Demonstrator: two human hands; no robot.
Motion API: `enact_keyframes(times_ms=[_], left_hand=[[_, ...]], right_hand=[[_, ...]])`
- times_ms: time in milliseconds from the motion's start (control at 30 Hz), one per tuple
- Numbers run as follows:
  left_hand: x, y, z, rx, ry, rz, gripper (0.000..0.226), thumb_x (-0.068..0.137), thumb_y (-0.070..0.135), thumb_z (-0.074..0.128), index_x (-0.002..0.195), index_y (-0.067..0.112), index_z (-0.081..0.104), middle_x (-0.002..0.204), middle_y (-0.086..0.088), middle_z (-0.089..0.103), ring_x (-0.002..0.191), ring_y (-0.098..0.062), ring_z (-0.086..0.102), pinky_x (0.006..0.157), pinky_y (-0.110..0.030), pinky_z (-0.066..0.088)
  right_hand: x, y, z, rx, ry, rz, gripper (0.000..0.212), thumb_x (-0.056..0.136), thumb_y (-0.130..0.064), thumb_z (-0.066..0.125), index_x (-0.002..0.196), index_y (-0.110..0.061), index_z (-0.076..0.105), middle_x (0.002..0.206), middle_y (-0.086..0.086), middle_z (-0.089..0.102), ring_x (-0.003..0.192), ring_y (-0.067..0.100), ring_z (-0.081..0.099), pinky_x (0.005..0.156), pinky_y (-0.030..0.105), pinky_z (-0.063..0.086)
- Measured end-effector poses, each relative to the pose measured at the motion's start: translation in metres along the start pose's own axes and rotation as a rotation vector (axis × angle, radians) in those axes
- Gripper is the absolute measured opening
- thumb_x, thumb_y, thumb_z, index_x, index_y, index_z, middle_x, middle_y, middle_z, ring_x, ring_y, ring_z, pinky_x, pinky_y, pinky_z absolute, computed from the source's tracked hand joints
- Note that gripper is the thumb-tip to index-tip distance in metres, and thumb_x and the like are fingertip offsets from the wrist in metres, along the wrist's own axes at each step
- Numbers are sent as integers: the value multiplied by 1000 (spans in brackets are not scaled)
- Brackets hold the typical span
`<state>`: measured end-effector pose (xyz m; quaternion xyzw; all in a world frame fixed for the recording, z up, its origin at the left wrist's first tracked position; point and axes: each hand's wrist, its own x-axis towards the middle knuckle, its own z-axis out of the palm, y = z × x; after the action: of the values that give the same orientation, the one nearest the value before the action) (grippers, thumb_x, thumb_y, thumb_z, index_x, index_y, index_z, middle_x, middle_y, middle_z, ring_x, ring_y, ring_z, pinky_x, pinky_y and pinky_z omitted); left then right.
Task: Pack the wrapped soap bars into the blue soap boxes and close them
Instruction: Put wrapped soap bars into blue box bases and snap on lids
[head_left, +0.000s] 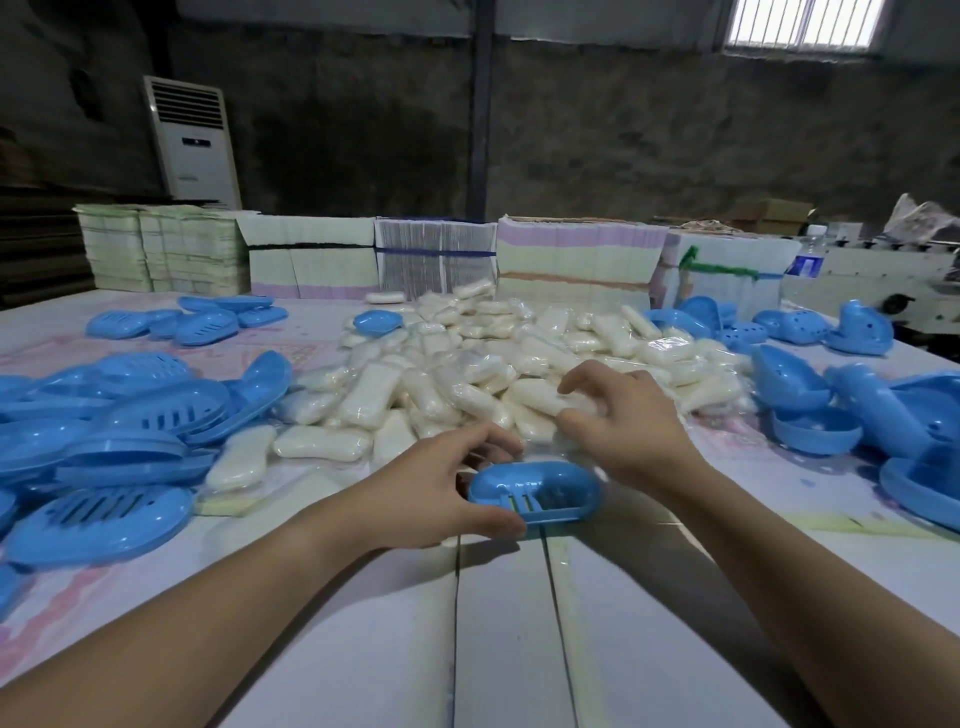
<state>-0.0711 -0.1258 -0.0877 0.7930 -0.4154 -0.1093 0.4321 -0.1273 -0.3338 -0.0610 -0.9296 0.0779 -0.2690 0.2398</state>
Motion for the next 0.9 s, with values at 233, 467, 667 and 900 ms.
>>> enact_keyframes(times_ms=[233,467,667,900], left_hand=[[-1,-3,0,-51,15,-43,87,70,24,91,135,45,36,119,7,61,104,-7,66,91,-23,55],[-1,2,2,-108,14,-61,105,72,14,89,145,43,20,120,2,61,97,-16,70,86,-23,57],[-3,3,1,-118,21,-53,103,73,9,88,146,40,21,117,6,61,95,-7,68,75,-13,54],[-3,2,-3,16,-2,-53,81,70,27,91,134,41,43,119,10,61,105,-5,63,95,-26,53]], right_hand=[[-8,4,-7,-7,-122,-60,40,78,-49,56,117,-42,58,92,-17,59,109,20,47,91,37,40],[-8,-4,-3,-290,-84,-163,60,73,-49,64,131,-38,48,100,-8,65,113,19,44,89,38,33],[-14,-6,-15,-100,-162,-225,68,64,-47,74,127,-45,49,92,-18,54,101,8,52,81,29,44],[-18,-7,-16,-67,-440,-341,37,77,-26,75,113,-36,69,104,4,67,100,15,50,86,24,40]])
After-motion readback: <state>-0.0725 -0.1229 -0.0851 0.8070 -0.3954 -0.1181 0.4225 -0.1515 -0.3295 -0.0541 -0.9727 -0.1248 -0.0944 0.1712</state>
